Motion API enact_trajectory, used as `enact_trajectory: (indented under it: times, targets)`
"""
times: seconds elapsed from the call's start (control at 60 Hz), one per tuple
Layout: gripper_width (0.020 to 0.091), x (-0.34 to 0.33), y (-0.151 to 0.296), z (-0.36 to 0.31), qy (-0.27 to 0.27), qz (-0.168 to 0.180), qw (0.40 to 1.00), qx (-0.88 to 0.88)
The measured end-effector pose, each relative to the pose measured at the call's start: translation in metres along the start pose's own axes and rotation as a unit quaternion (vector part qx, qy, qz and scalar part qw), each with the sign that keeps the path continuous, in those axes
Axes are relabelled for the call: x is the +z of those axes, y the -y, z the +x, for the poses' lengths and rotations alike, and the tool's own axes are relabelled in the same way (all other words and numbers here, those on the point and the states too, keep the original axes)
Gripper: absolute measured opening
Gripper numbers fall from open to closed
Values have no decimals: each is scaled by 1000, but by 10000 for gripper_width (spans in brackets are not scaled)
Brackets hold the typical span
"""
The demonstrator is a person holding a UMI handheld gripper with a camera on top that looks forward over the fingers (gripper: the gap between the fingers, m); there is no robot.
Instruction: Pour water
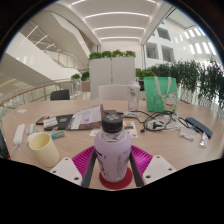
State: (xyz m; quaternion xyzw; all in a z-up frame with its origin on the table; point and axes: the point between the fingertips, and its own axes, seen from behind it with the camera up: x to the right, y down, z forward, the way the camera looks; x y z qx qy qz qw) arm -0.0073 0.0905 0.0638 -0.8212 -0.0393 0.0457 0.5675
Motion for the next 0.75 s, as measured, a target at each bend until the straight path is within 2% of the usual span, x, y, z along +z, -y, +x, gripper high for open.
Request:
enact_trajectory:
  times: [0.067,0.1,0.25,0.4,0.583,0.75]
  targets:
    - [800,-14,1,1,-11,-16,1000,6]
    - [852,-28,1,-1,-19,-18,1000,11]
    - [835,-99,15,-23,-57,-22,998,24]
    - [836,-188,33,-75,-90,-25,995,31]
    - [839,-275,64,-144,-103,-6,995,14]
    - [839,-320,80,-179,-101,0,994,37]
